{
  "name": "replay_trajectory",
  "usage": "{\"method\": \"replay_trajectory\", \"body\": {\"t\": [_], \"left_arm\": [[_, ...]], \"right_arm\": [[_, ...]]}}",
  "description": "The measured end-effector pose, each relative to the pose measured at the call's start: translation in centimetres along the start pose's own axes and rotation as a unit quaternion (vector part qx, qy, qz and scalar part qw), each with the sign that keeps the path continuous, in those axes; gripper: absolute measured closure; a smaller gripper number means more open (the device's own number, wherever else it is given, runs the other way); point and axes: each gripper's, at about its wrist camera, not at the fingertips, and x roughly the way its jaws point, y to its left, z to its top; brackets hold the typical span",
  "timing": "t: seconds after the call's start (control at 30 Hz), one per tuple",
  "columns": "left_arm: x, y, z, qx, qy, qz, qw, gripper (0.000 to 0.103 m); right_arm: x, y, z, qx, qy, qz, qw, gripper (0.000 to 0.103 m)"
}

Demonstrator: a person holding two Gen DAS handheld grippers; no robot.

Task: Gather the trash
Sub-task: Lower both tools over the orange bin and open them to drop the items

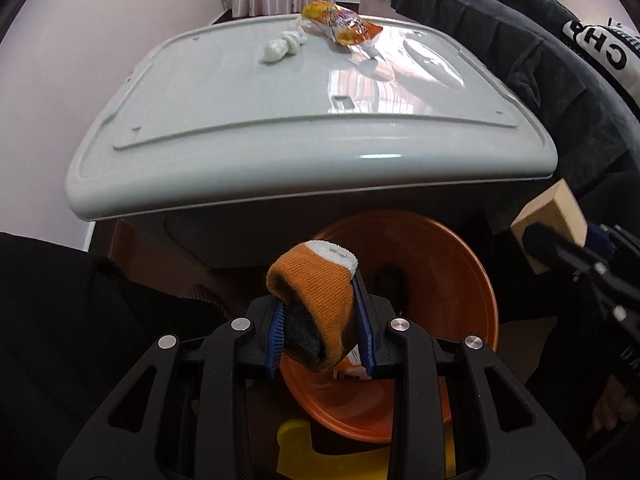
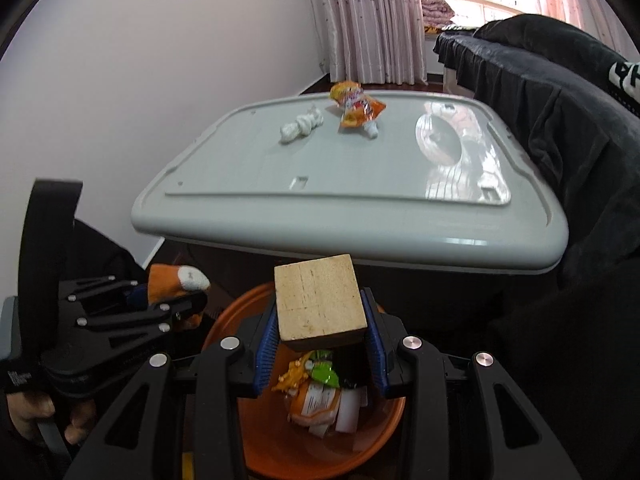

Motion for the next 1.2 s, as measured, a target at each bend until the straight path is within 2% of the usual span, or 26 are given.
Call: {"method": "replay_trajectory", "body": {"t": [0.3, 0.73, 0.77, 0.8, 0.83, 0.87, 1.2], "left_arm": [[1.6, -0.4, -0.3, 0.005, 0.030, -0.006, 0.9995, 0.074], [2.3, -0.3, -0.1, 0.002, 0.043, -0.007, 0.9991, 0.073], [2.4, -0.2, -0.1, 0.000, 0.044, -0.006, 0.9990, 0.067], [2.5, -0.1, -0.1, -0.003, 0.048, -0.003, 0.9989, 0.053], [2.5, 0.0, -0.1, -0.006, 0.049, 0.002, 0.9988, 0.046], [2.5, 0.1, -0.1, -0.009, 0.048, 0.006, 0.9988, 0.035], [2.5, 0.6, -0.3, -0.022, 0.047, 0.004, 0.9986, 0.034]], "right_arm": [[2.0, 0.0, -0.9, 0.003, 0.041, 0.009, 0.999, 0.065], [2.3, 0.2, -1.1, 0.004, 0.052, 0.009, 0.999, 0.064], [2.2, 0.2, -1.0, 0.004, 0.052, 0.010, 0.999, 0.064], [2.1, 0.1, -1.0, 0.005, 0.049, 0.009, 0.999, 0.056], [1.8, 0.0, -0.9, 0.007, 0.040, 0.002, 0.999, 0.043], [1.6, -0.1, -0.9, 0.009, 0.034, 0.001, 0.999, 0.041], [1.3, -1.3, -0.7, 0.040, 0.025, -0.002, 0.999, 0.041]]}}
